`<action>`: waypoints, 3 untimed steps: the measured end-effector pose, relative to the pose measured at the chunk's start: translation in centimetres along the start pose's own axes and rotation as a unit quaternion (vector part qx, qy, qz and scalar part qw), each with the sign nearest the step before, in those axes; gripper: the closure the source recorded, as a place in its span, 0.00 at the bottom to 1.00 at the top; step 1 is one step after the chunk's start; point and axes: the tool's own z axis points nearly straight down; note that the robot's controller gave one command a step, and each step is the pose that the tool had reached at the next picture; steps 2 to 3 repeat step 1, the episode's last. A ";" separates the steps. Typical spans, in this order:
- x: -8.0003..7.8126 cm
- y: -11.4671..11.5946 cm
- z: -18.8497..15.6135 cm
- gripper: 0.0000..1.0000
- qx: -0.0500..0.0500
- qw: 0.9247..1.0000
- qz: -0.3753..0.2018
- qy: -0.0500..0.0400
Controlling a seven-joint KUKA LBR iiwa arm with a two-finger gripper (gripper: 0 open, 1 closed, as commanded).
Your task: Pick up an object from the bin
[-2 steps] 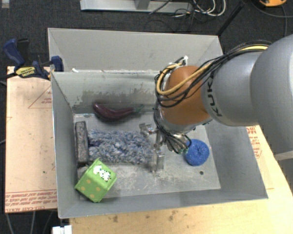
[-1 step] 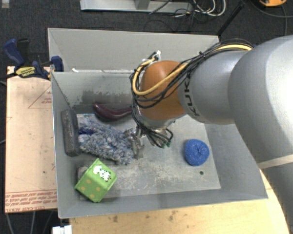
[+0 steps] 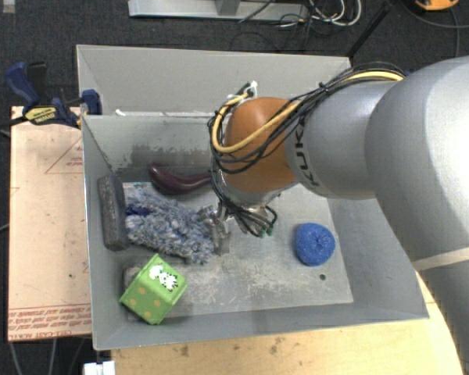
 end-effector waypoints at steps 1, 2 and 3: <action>0.1 2.4 -18.1 1.00 0.001 1.000 -0.008 -0.004; 0.1 2.4 -18.1 1.00 0.001 1.000 -0.008 -0.004; 0.1 2.4 -18.1 1.00 0.001 1.000 -0.008 -0.004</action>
Offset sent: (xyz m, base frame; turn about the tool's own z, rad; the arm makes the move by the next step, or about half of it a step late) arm 0.0000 0.0000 0.0000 0.0000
